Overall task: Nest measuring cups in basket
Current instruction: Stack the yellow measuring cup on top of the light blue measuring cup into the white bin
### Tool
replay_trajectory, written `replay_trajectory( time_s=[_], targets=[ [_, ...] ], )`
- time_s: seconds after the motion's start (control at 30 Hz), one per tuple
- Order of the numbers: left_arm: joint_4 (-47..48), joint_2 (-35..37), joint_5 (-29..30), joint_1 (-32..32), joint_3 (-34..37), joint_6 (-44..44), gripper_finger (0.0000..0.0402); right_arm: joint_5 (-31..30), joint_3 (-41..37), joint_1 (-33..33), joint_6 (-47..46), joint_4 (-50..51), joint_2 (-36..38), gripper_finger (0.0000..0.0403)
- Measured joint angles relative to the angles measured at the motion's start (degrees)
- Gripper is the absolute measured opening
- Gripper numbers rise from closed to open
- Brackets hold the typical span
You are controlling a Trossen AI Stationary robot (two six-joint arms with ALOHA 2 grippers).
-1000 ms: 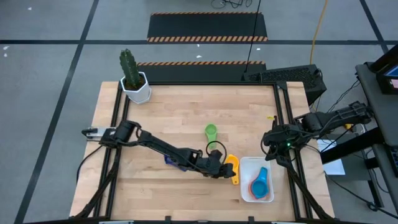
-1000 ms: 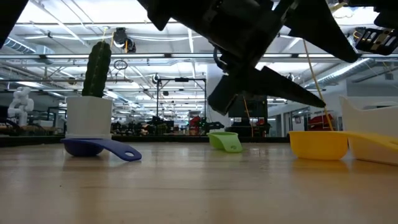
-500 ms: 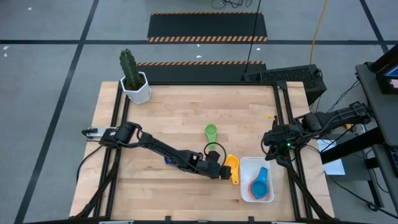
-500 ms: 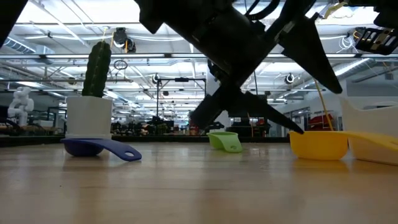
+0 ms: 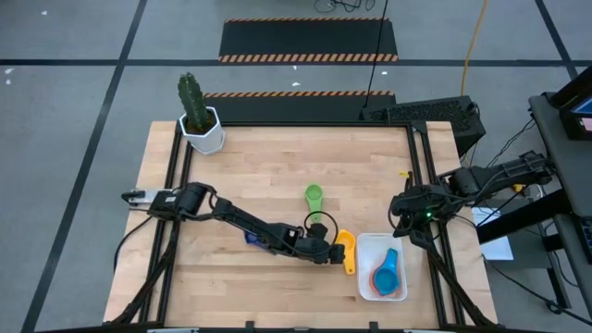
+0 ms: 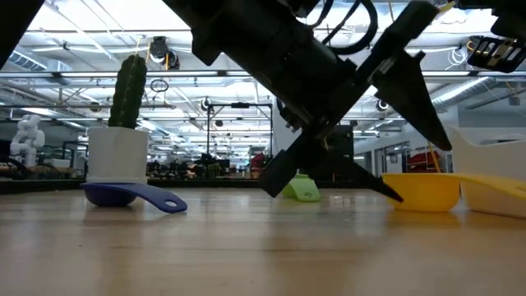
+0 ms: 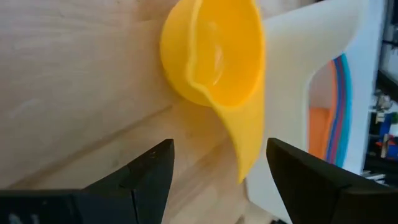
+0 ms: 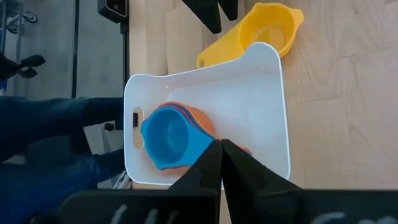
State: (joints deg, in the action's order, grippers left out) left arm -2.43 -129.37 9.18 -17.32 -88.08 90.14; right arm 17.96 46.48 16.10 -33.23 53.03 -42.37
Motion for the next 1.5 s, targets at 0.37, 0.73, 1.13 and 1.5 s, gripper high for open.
replay_trajectory(
  time_s=[0.37,0.73,1.13,1.5],
  targets=[
    [-3.1,-1.6,-0.6,0.0,-0.1,1.4,0.0257,-0.2,-1.1,0.0,0.8,-0.5,0.0,0.0],
    [-11.0,-4.1,0.6,0.0,-0.2,2.6,0.0257,1.6,-3.5,0.0,-1.0,-2.0,0.2,0.0],
    [-14.2,-5.4,1.5,0.3,-0.2,2.8,0.0224,1.4,-3.5,0.0,-0.9,-2.2,0.4,0.0],
    [-14.0,-5.5,1.7,0.4,-0.2,-1.3,0.0045,0.1,-3.5,0.0,-1.1,-2.2,0.5,0.0]
  ],
)
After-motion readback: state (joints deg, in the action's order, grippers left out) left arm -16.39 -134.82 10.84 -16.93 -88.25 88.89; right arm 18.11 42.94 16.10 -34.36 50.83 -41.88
